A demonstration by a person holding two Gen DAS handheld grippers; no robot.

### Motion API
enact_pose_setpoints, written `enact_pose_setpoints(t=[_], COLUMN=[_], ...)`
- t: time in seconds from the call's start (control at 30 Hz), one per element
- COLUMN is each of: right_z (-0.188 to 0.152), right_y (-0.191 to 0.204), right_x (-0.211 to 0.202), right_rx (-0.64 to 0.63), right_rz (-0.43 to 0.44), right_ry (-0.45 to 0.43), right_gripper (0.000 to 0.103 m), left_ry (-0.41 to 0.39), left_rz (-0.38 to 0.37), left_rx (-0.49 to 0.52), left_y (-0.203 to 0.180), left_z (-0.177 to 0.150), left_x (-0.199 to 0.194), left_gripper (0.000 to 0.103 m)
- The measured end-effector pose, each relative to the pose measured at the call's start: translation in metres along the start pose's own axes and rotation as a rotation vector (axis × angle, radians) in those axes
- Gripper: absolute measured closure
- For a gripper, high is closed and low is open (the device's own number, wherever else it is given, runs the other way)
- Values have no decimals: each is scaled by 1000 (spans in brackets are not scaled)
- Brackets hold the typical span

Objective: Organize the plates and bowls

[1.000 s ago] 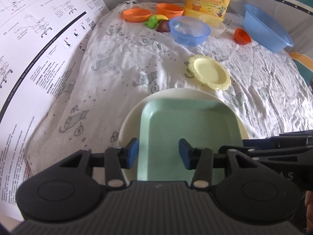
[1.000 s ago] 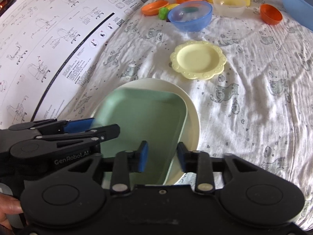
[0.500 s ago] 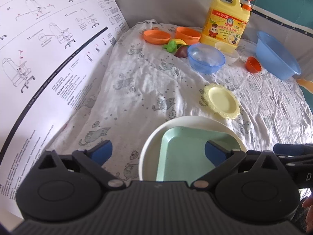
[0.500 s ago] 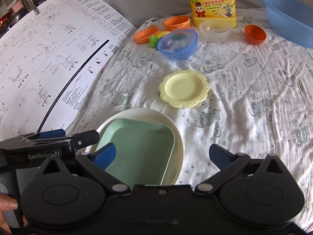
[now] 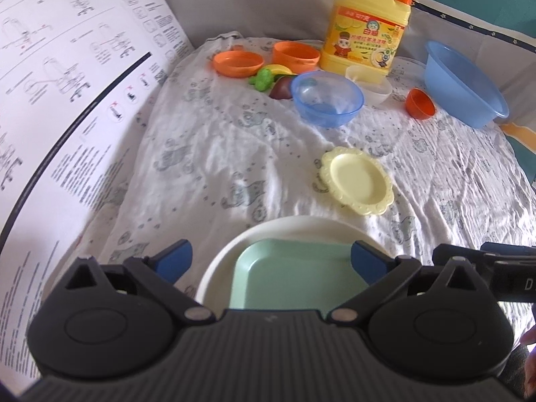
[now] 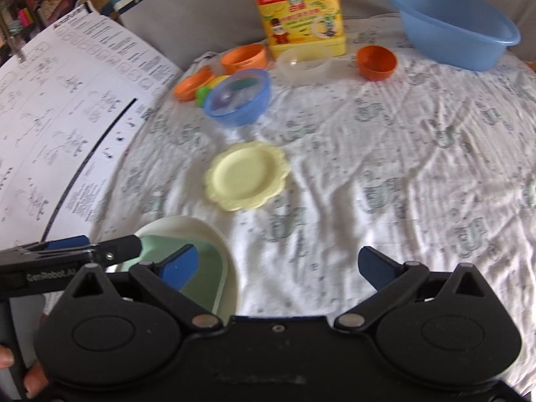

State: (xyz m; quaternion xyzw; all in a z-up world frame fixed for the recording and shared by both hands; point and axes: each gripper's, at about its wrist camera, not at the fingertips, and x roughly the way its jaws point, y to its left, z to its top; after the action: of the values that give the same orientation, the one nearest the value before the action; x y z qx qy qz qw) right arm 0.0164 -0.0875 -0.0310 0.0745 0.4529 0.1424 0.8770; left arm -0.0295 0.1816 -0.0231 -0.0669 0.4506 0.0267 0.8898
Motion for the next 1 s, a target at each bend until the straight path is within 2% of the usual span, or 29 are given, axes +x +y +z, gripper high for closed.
enact_pose_setpoints(t=[0.27, 0.67, 0.8, 0.83, 0.97, 1.0], right_z=[12, 61, 74, 77, 82, 83], right_y=[-16, -31, -31, -31, -30, -29], right_x=[9, 39, 58, 62, 78, 83], right_rx=[13, 97, 126, 133, 136, 139], right_rz=[-44, -24, 8, 19, 57, 73], right_ry=[-1, 31, 50, 51, 65, 74], right_gripper=[0, 1, 16, 25, 48, 50], left_ry=[6, 18, 37, 42, 63, 70], left_rz=[-2, -2, -6, -6, -19, -25], left_rx=[43, 127, 141, 146, 160, 159], left_y=[-13, -40, -46, -48, -54, -54], left_z=[15, 48, 54, 55, 60, 60], left_x=[14, 49, 66, 70, 85, 88], left_gripper=[0, 0, 1, 1, 9, 13])
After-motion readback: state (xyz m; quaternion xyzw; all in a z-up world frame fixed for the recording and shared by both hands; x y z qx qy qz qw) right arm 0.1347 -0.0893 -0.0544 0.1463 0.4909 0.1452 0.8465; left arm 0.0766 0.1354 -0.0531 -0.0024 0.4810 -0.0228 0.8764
